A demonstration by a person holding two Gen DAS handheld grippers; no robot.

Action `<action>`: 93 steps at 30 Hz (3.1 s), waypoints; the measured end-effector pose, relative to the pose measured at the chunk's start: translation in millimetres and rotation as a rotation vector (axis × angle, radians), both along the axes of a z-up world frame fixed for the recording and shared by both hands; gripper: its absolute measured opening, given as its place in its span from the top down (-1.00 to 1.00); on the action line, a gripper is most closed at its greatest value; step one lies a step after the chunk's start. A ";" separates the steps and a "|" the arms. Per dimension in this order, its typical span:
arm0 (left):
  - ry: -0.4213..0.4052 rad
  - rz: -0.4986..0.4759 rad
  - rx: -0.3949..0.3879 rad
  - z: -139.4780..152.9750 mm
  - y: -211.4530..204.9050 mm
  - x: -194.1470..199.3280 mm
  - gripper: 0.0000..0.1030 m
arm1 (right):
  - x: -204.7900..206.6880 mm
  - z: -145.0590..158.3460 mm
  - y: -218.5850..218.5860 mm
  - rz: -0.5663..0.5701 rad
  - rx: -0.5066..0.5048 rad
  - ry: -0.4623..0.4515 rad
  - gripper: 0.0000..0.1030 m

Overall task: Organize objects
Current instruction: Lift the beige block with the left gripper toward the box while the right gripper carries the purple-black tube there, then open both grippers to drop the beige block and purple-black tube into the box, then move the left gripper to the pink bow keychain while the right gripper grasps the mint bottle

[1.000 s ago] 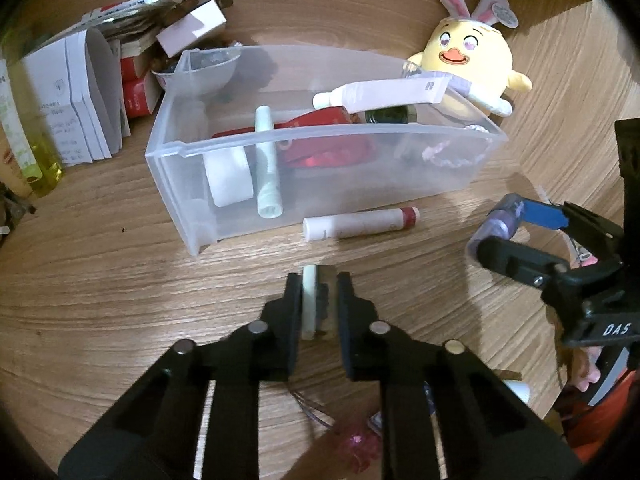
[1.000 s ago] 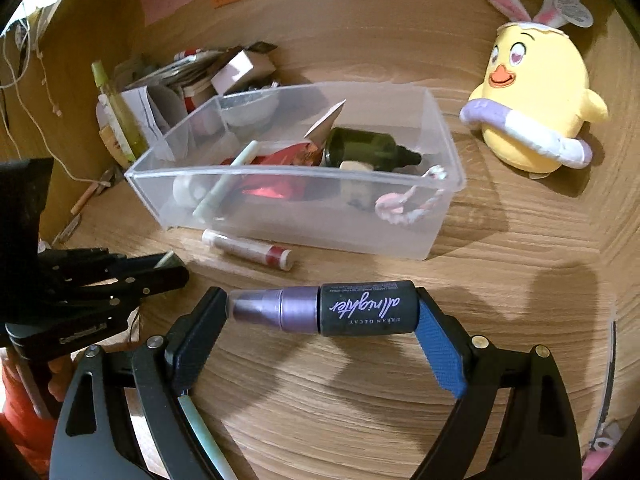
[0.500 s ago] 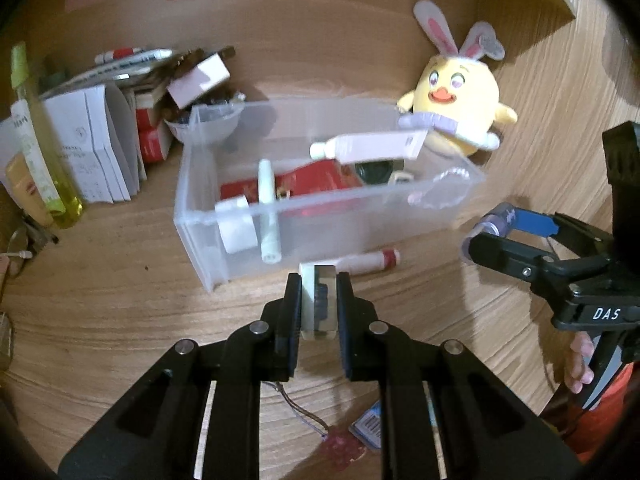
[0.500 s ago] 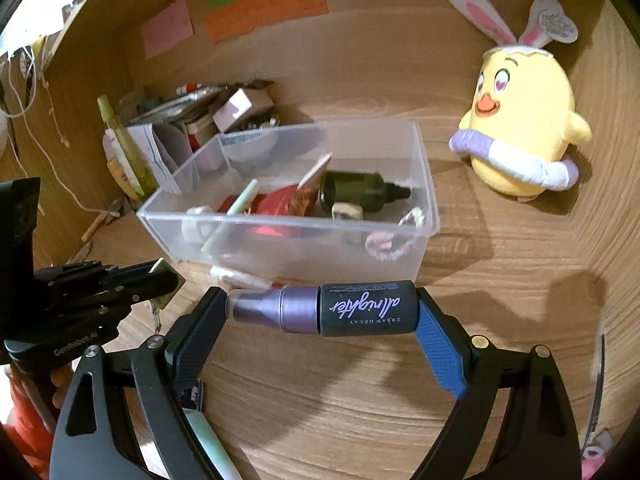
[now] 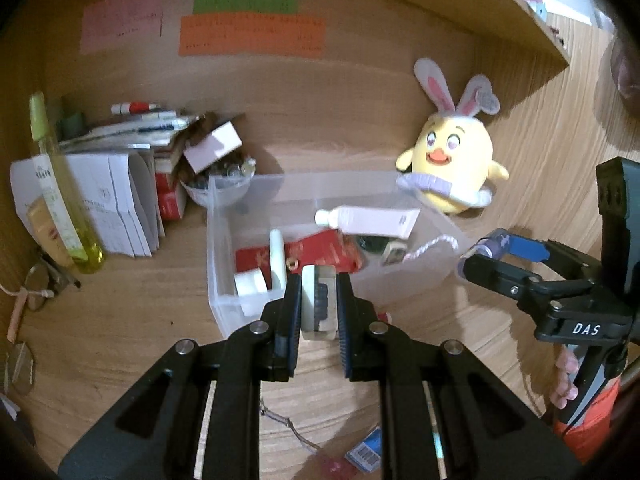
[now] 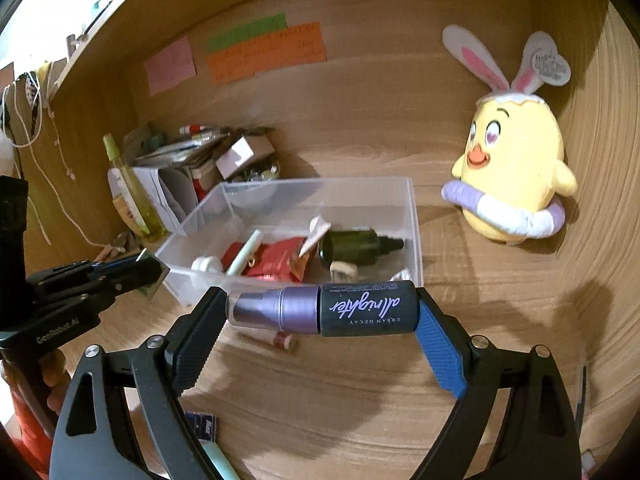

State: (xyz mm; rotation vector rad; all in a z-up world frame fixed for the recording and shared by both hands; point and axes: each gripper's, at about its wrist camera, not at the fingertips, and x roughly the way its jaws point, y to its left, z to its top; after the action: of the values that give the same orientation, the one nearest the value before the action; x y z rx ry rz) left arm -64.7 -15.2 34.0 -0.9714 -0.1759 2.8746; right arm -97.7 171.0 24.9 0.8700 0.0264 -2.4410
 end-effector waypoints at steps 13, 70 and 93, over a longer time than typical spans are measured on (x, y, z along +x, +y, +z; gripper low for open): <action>0.037 0.026 -0.003 15.0 -3.7 -15.1 0.70 | -21.9 9.2 -10.2 0.006 -0.022 0.020 -0.73; -0.022 0.040 -0.024 -8.2 -12.1 -19.0 -0.40 | -21.7 -20.7 -33.4 0.091 0.083 -0.047 -0.82; -0.231 0.009 -0.084 -74.6 -6.3 50.8 -0.57 | 48.4 -61.1 -27.5 0.203 0.166 -0.097 -0.83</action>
State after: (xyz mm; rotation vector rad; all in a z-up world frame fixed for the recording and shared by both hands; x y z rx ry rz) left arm -14.0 -21.5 -40.6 -1.3209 -0.0770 2.7915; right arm -49.3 143.5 -36.2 1.0061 0.2725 -2.2281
